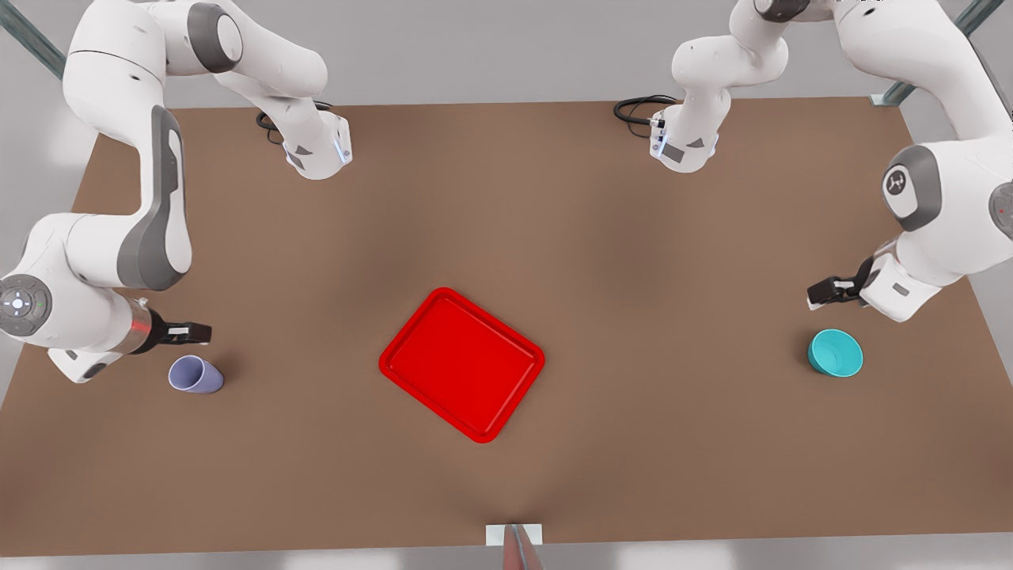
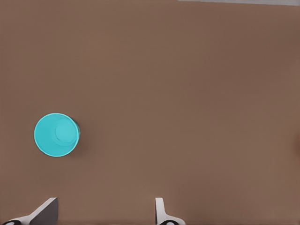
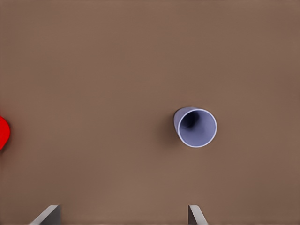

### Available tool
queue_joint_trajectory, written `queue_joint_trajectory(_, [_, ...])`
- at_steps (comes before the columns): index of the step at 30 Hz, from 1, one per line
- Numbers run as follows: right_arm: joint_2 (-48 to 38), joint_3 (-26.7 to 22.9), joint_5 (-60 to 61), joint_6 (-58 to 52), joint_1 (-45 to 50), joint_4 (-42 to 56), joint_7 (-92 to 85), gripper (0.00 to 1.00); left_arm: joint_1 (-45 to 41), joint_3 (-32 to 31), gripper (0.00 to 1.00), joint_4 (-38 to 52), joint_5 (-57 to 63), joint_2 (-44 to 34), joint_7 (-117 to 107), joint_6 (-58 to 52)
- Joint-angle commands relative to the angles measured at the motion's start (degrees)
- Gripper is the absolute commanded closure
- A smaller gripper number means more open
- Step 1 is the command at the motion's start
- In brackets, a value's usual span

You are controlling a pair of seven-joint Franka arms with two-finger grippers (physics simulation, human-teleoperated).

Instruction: Place the bowl on the tray with the left arm and the cup on the tray with the right arm

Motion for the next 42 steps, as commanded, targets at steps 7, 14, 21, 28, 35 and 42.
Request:
queue_joint_trajectory(7, [0.0, 0.0, -0.2, -0.4, -0.2, 0.0, -0.2, 0.00, 17.6, 0.1, 0.00, 5.1, -12.1, 15.9, 7.0, 2.9])
queue_joint_trajectory(14, [0.0, 0.0, -0.2, -1.3, -0.3, -0.1, -0.3, 0.00, 26.4, 0.4, 0.00, 6.1, -27.3, 30.7, 25.8, 18.1])
queue_joint_trajectory(21, [0.0, 0.0, -0.2, -1.4, -0.5, -0.1, -0.4, 0.00, 26.6, 0.4, 0.00, 6.1, -29.3, 34.5, 30.2, 20.2])
queue_joint_trajectory(28, [0.1, 0.0, 0.3, -2.2, -0.4, -0.2, 0.2, 0.00, 26.5, 0.4, 0.00, 5.2, -30.7, 36.2, 29.8, 20.0])
queue_joint_trajectory(35, [0.4, 0.0, 0.1, -2.2, -0.3, -0.1, 0.0, 0.00, 26.4, 0.4, 0.44, 5.1, -30.6, 36.9, 29.7, 20.0])
queue_joint_trajectory(42, [0.4, 0.0, -0.2, -2.3, -0.6, -0.1, -0.4, 0.00, 26.3, 0.4, 0.48, 5.1, -30.6, 37.4, 29.5, 20.0])
